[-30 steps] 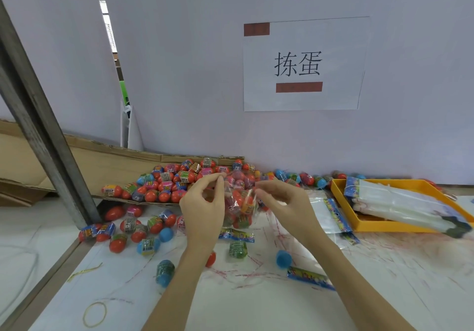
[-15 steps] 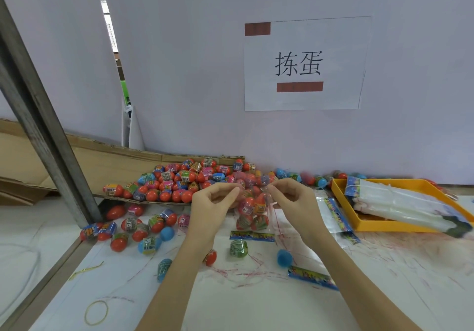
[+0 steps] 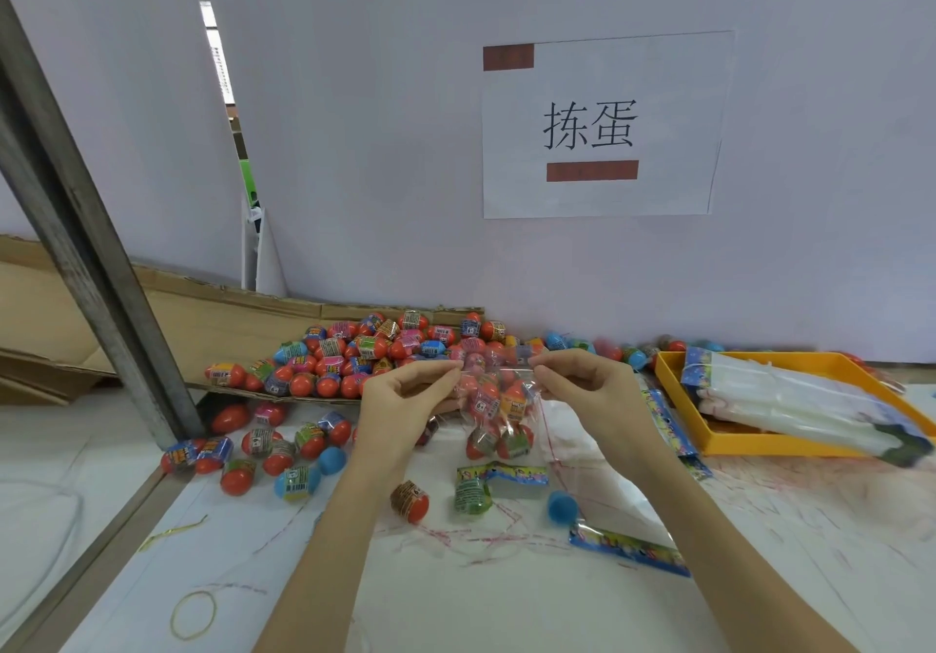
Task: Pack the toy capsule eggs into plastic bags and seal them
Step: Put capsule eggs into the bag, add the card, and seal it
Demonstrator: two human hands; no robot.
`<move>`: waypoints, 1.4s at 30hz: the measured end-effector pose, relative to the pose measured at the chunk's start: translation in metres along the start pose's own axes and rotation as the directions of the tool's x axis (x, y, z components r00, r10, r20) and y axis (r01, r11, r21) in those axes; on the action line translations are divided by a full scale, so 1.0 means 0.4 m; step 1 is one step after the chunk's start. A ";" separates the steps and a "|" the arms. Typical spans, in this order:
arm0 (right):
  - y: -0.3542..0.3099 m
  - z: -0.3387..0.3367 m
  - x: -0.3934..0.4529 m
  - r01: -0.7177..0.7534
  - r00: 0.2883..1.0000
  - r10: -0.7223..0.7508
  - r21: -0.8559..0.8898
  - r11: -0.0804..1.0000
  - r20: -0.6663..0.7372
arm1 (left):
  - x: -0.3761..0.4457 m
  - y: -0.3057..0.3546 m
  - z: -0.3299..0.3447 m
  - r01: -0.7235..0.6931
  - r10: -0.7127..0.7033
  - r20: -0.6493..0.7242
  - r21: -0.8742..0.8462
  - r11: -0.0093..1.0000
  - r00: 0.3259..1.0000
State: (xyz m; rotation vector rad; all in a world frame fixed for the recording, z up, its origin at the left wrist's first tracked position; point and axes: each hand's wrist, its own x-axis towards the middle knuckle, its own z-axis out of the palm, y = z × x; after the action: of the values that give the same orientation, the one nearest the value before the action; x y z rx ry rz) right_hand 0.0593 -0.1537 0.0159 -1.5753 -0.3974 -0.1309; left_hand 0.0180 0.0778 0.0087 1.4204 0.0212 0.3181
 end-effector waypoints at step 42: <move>0.025 0.006 0.010 0.025 0.998 -0.017 -0.144 0.989 0.055 | 0.004 0.000 -0.017 -0.160 0.143 0.103 0.178 0.971 0.984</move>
State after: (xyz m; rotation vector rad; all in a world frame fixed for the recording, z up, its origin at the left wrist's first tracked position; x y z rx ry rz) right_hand 0.0659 -0.1505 0.0075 -1.7206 -0.4547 -0.1368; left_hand 0.0183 0.0847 0.0080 1.6243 -0.1351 0.3864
